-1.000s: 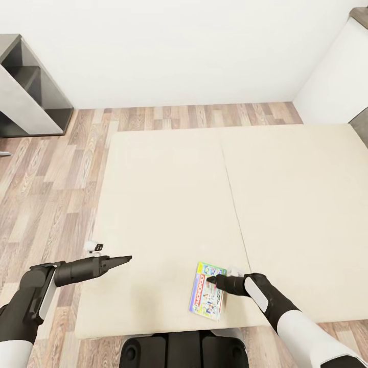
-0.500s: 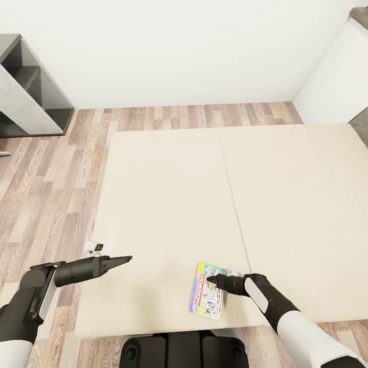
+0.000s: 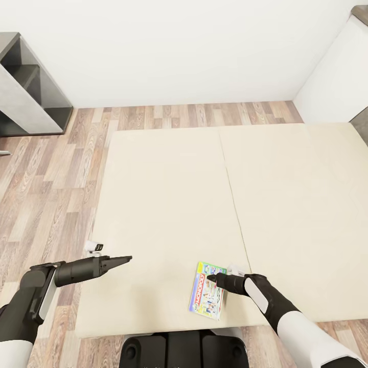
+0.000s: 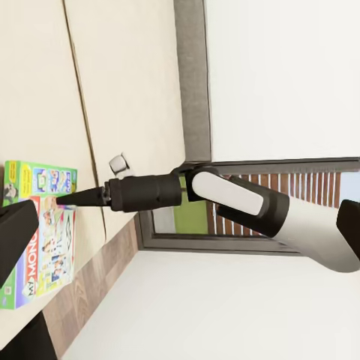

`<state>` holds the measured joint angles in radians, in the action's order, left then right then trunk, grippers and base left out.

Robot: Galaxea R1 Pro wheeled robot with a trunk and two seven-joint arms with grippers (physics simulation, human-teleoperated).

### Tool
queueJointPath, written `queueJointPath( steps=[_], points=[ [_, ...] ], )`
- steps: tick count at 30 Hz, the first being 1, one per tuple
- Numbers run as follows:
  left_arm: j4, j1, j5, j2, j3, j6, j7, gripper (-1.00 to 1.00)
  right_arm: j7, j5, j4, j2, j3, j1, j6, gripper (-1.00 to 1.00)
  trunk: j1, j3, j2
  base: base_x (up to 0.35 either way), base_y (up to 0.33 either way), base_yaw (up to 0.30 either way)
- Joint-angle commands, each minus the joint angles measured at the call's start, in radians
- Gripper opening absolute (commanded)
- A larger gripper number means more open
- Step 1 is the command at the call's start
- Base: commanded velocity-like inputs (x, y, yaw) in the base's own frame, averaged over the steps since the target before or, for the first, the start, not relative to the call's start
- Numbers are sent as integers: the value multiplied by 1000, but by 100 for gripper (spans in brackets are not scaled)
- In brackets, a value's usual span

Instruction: Put all the toys in the child's room - the three board games (two on the bed and one on the table), the two jigsaw puzzles on the table, and the tennis ball on the table - inside the toy box on the table in the child's room.

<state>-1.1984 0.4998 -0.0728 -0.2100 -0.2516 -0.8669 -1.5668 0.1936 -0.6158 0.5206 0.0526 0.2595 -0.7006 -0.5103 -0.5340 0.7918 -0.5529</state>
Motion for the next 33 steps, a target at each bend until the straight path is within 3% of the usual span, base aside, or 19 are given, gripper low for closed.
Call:
queueJointPath(
  steps=[1,14,33],
  points=[
    [0,0,1,0,0,-11,-4,100,1,-1,1,1,4,0,-2,100,0,2,-1,0,0,0],
    [0,0,1,0,0,-11,-4,100,1,0,1,0,4,0,1,100,0,19,-1,0,0,0],
    [0,0,1,0,0,-11,-4,100,1,-1,1,0,4,0,2,100,0,21,-1,0,0,0]
  ],
)
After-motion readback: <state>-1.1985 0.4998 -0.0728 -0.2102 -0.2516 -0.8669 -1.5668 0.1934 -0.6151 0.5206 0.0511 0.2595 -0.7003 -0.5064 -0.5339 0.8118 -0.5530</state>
